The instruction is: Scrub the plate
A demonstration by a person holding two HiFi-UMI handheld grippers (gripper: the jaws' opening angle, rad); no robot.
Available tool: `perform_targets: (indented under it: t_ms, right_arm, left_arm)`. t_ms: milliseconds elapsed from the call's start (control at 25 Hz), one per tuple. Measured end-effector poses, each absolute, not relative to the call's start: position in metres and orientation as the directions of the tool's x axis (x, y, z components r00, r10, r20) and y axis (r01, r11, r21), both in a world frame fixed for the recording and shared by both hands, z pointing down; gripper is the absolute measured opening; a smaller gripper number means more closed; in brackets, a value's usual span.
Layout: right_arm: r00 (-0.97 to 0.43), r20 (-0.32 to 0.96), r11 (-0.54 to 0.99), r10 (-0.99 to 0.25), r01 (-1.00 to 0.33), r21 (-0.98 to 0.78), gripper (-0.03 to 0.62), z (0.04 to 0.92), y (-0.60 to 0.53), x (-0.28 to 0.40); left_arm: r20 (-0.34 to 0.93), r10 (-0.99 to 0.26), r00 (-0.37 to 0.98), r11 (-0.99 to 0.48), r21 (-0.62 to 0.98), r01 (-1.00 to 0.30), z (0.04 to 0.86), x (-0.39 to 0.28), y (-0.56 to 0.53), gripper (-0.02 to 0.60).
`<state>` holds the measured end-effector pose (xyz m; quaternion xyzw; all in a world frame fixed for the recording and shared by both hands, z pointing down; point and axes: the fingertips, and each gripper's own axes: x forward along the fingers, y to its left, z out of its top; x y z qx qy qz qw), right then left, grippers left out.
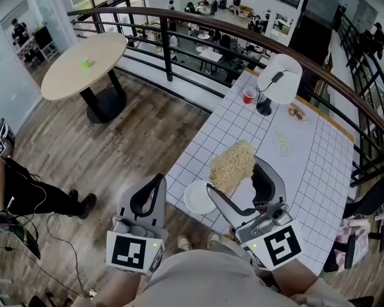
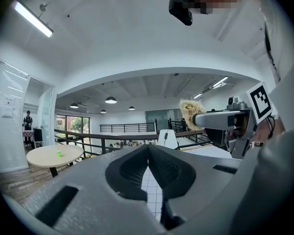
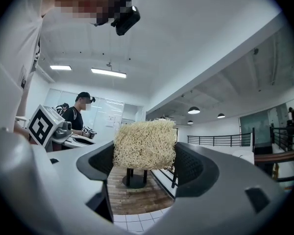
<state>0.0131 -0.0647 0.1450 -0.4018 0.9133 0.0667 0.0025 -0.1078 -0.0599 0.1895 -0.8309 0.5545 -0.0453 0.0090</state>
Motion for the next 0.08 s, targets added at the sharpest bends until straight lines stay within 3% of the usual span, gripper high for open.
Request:
perform_targets:
  t_ms: [80]
  right_arm:
    - [-0.689, -0.054, 0.684, -0.722, -0.724, 0.088, 0.374, 0.1465, -0.0628, 0.0112]
  left_arm:
    - [0.075, -0.923, 0.378, -0.383, -0.054, -0.922, 0.1910, -0.1087, -0.0578, 0.014]
